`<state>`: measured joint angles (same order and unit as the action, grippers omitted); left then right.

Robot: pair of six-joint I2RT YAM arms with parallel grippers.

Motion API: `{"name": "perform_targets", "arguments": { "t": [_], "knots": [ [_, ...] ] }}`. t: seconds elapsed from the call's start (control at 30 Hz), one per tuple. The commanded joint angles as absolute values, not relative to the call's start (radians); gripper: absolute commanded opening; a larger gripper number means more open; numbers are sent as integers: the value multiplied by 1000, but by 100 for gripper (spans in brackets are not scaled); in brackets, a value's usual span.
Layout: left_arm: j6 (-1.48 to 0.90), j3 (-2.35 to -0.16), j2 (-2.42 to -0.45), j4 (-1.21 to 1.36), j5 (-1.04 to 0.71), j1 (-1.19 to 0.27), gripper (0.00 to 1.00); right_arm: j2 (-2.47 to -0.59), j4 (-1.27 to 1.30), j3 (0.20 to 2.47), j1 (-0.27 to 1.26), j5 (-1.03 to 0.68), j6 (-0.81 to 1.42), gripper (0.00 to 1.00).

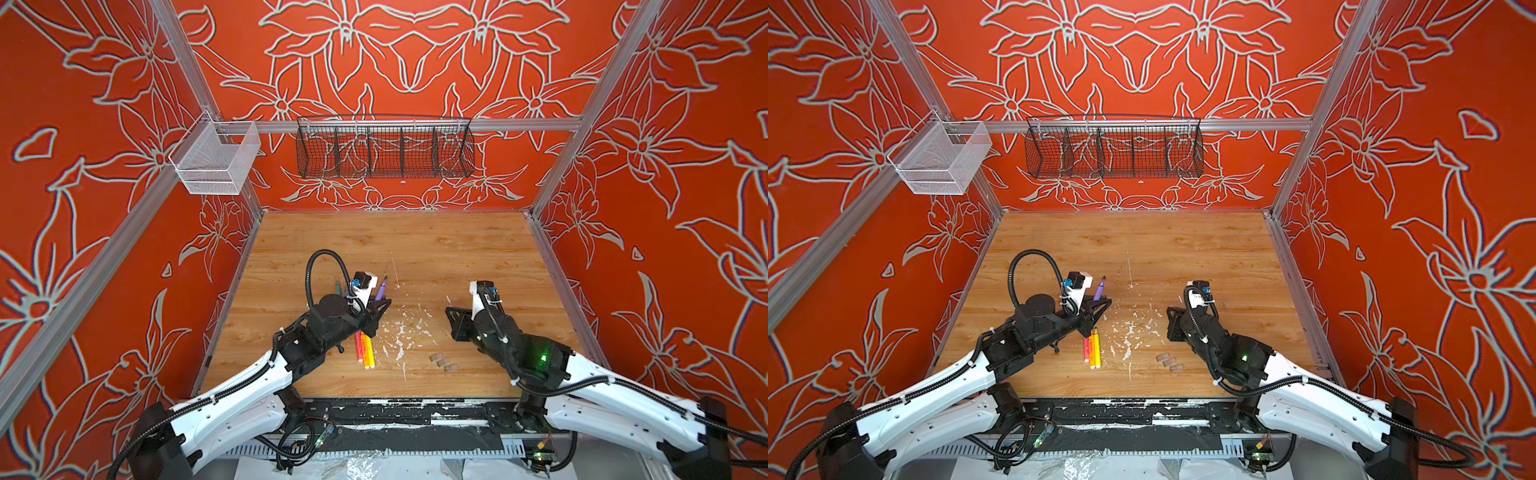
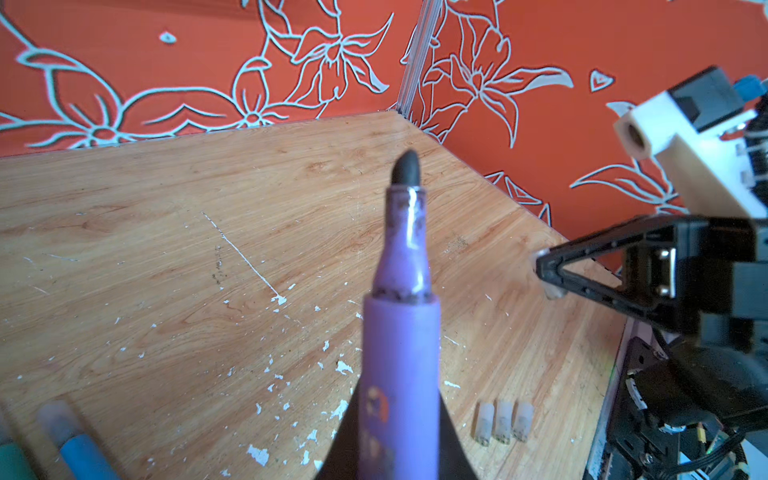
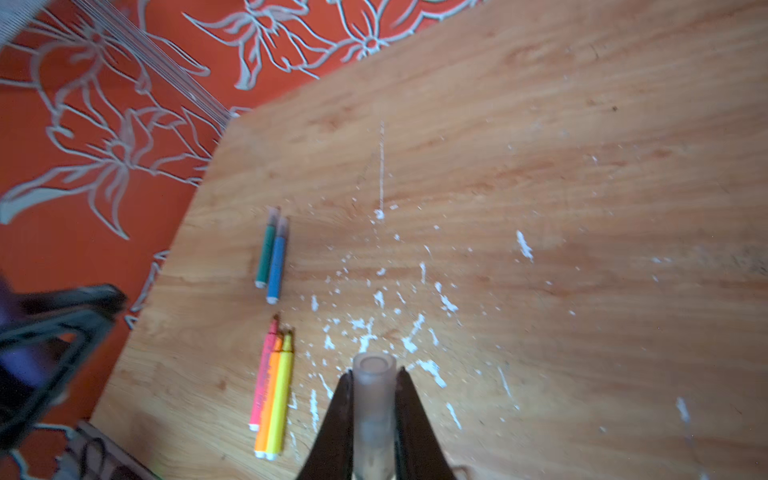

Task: Insert the pens into the pen caps
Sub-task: 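Close the right gripper on the upright clear cap and lift it, then carry the clear cap with the right gripper over the purple marker's tip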

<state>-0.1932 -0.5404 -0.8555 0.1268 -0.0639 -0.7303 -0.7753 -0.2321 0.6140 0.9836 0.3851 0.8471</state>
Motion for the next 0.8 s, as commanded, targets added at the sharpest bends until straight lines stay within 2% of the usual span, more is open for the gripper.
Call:
{"name": "perform_targets", "arguments": {
  "t": [0.0, 0.2, 0.47, 0.77],
  "knots": [
    [-176, -534, -842, 176, -92, -732, 0, -780, 43, 622, 988, 369, 775, 0],
    [-184, -527, -835, 182, -82, -732, 0, -911, 380, 638, 988, 297, 734, 0],
    [-187, -525, -831, 188, -84, -732, 0, -1093, 456, 814, 995, 143, 707, 0],
    [-187, -521, -827, 190, -86, -732, 0, -1178, 463, 893, 1025, 125, 688, 0]
  ]
}}
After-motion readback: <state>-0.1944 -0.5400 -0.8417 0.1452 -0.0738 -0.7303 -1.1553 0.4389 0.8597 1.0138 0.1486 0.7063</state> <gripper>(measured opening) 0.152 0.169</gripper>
